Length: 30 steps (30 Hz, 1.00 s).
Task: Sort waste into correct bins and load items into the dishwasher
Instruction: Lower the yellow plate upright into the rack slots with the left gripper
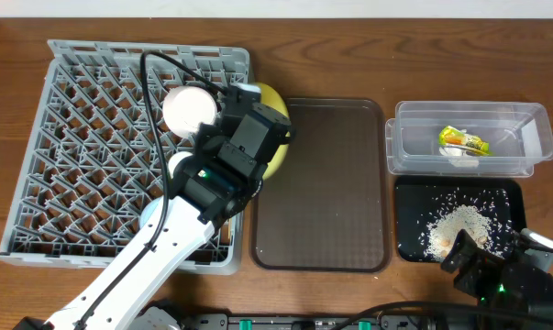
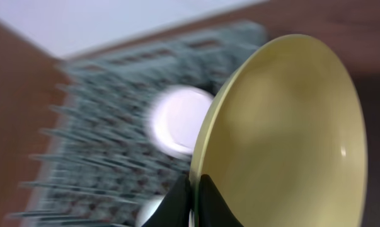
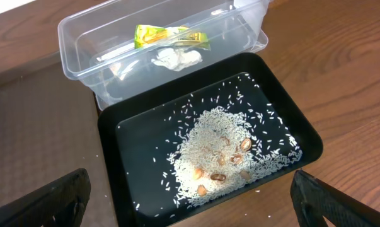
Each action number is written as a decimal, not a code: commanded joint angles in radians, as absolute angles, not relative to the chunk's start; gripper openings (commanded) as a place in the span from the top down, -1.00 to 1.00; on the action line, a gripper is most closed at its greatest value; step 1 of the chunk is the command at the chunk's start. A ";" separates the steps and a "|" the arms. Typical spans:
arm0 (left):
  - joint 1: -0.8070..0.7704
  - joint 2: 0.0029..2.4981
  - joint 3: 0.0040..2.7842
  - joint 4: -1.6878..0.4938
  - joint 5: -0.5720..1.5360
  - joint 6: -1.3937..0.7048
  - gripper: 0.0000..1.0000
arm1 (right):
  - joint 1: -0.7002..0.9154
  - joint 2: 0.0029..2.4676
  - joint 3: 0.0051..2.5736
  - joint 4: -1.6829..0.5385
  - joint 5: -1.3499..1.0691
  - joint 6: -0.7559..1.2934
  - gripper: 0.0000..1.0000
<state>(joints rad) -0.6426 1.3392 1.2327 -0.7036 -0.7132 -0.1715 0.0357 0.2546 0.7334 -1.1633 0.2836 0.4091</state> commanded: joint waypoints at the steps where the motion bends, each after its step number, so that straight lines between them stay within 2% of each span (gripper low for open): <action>1: -0.640 1.340 1.242 -0.681 -1.044 -0.080 0.85 | 0.029 0.254 0.737 -1.164 0.287 0.414 -0.99; 7: -0.640 1.343 1.242 -0.554 -1.243 0.059 0.86 | 0.029 0.254 0.737 -1.164 0.287 0.414 -0.99; 19: -0.578 1.379 1.216 -0.506 -1.140 0.093 0.85 | 0.029 0.254 0.738 -1.164 0.287 0.414 -0.99; 22: -0.578 1.421 1.202 -0.506 -1.055 0.092 0.85 | 0.029 0.254 0.738 -1.164 0.287 0.414 -0.98; 30: -0.578 1.564 1.195 -0.507 -1.055 0.085 0.85 | 0.029 0.254 0.738 -1.164 0.287 0.414 -0.99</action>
<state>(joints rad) -0.5804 1.5158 1.2037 -0.5121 -1.0557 0.0864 0.0357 0.2546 0.7334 -1.1633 0.2836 0.4091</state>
